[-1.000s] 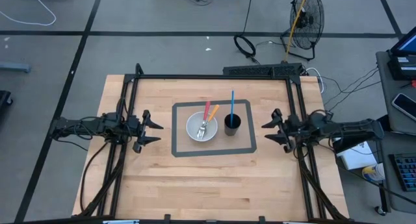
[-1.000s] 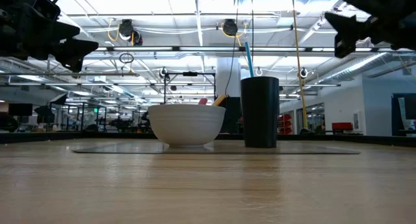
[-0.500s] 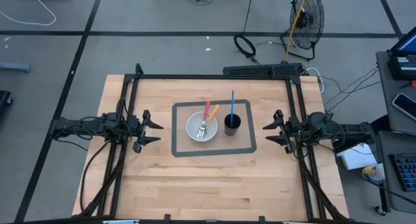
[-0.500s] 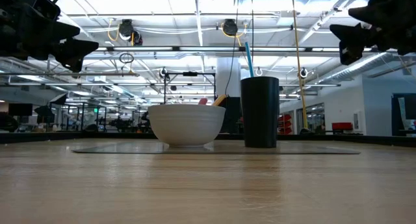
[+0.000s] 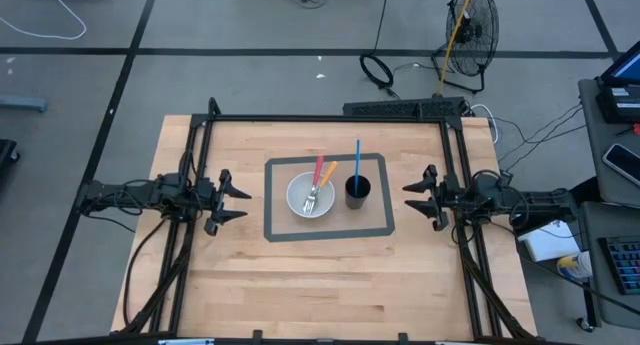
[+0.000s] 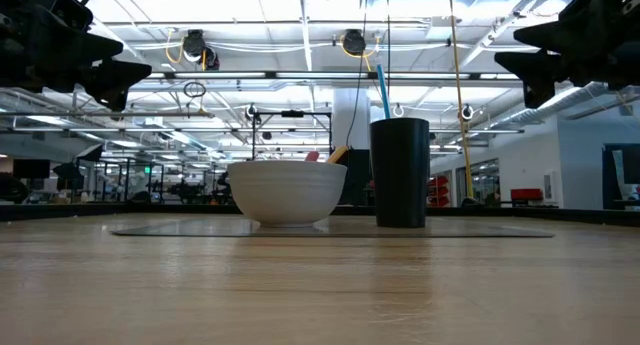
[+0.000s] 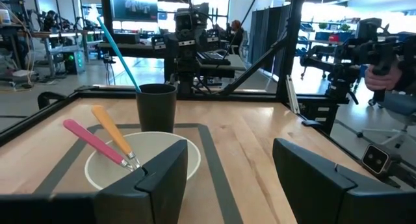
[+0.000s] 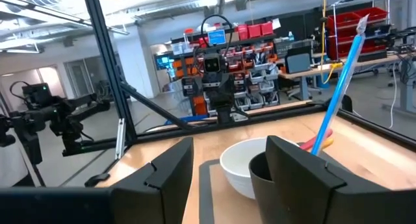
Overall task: Pick & Place Utensil
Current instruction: Return to Home Position
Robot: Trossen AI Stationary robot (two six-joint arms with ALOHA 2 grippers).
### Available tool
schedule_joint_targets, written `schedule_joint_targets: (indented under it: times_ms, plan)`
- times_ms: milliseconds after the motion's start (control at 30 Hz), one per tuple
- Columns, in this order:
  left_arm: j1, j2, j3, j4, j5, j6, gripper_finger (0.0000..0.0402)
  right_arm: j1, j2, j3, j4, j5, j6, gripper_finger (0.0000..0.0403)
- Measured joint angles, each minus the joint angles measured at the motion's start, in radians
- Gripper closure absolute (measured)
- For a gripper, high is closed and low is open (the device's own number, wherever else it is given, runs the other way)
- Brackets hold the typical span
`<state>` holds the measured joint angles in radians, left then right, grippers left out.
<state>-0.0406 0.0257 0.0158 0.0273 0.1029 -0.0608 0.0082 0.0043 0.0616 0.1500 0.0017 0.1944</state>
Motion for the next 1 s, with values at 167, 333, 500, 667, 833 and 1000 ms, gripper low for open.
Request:
schedule_joint_targets:
  times_ms: [167,333,500,667,833,1000]
  plan:
    - [0.000,0.000,0.000,0.000,0.000,-0.001,0.0172,0.000,0.000,-0.001,-0.006,0.001,0.003,0.0215]
    - [0.000,0.000,0.000,0.000,0.000,-0.002,0.0172,0.000,0.000,-0.002,-0.030,-0.002,0.048,0.0212]
    - [0.000,0.000,0.000,0.000,0.000,-0.001,0.0172,0.000,0.002,-0.003,-0.077,-0.002,0.086,0.0211]
    - [0.000,0.000,0.000,0.000,0.000,0.001,0.0172,0.000,0.006,-0.003,-0.072,-0.002,0.081,0.0211]
    - [0.000,0.000,0.000,0.000,0.000,-0.001,0.0172,0.000,0.006,-0.003,-0.072,-0.002,0.079,0.0214]
    - [0.000,0.000,0.000,0.000,0.000,-0.002,0.0172,0.000,0.006,-0.003,-0.072,-0.002,0.079,0.0214]
